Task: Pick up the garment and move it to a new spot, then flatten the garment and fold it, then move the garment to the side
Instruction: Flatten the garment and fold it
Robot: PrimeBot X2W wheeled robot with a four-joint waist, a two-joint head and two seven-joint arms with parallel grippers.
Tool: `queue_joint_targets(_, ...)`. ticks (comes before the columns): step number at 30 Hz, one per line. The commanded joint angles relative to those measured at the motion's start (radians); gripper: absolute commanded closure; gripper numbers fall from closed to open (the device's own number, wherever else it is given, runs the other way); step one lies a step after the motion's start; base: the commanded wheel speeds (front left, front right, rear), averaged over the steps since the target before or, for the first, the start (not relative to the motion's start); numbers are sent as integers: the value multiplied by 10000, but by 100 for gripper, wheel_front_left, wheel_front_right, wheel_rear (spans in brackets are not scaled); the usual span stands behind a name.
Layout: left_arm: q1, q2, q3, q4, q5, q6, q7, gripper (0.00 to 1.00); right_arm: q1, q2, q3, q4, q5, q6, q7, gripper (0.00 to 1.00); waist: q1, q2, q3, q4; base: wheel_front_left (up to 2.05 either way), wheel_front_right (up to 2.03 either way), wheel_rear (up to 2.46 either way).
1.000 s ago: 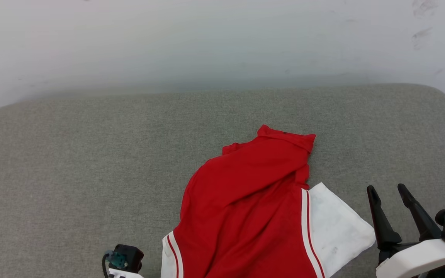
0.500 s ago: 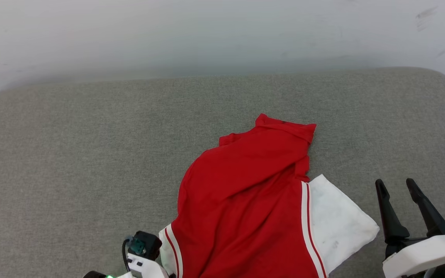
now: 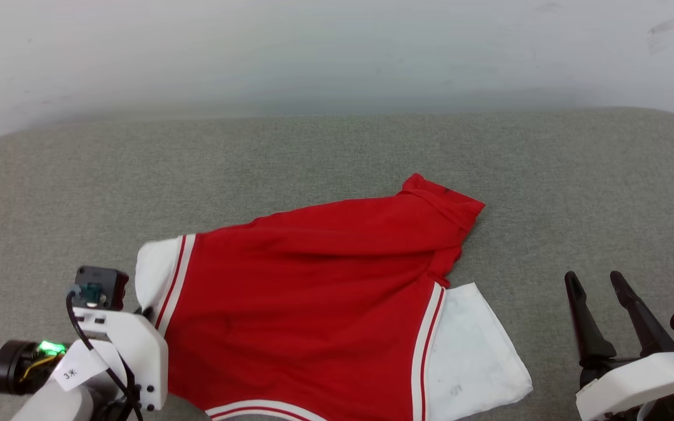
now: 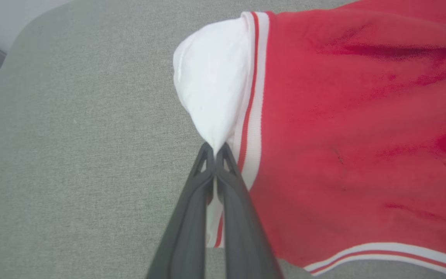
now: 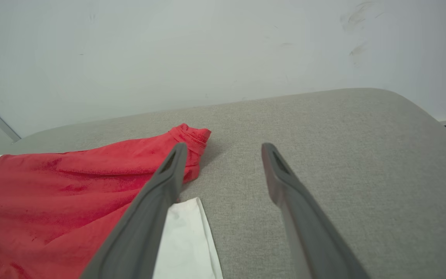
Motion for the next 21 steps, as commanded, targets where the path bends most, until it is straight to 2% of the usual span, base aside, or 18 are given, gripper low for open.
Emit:
queue_joint_targets(1,182,-49,35,117,-50,53,12,100,-128,20,10,40,95,-7,-35,0,-1,0,49,-51,0,0,0)
queue_joint_targets(4,343,-335,188,594,-507,43,-108,100,-221,21,41,122,119,-7,-45,0,-1,0,201,-170,0,0,0)
queue_joint_targets(8,336,-818,259,1376,-927,-249,-530,100,-338,20,75,172,95,-7,-45,0,-1,0,447,-297,0,0,0)
queue_joint_targets(9,312,-948,256,1539,-994,-317,-671,91,-326,20,61,193,68,-6,-40,0,-1,0,470,-306,0,0,0)
queue_joint_targets(10,279,-1043,294,1675,-1016,-350,-872,34,-312,20,40,201,55,-7,-46,0,-1,0,492,-309,0,0,0)
queue_joint_targets(11,211,-1156,380,1749,-1011,-332,-1134,0,-314,20,12,214,16,-6,-49,0,-1,0,508,-306,0,0,0)
queue_joint_targets(14,173,-1407,551,1904,-956,-351,-1918,0,-332,20,-68,247,-28,-7,-26,0,-1,0,493,-274,0,0,0)
queue_joint_targets(21,541,-1709,1061,1616,-606,-60,-3992,0,-185,20,-73,324,-187,-6,138,0,-1,0,71,-122,0,0,0)
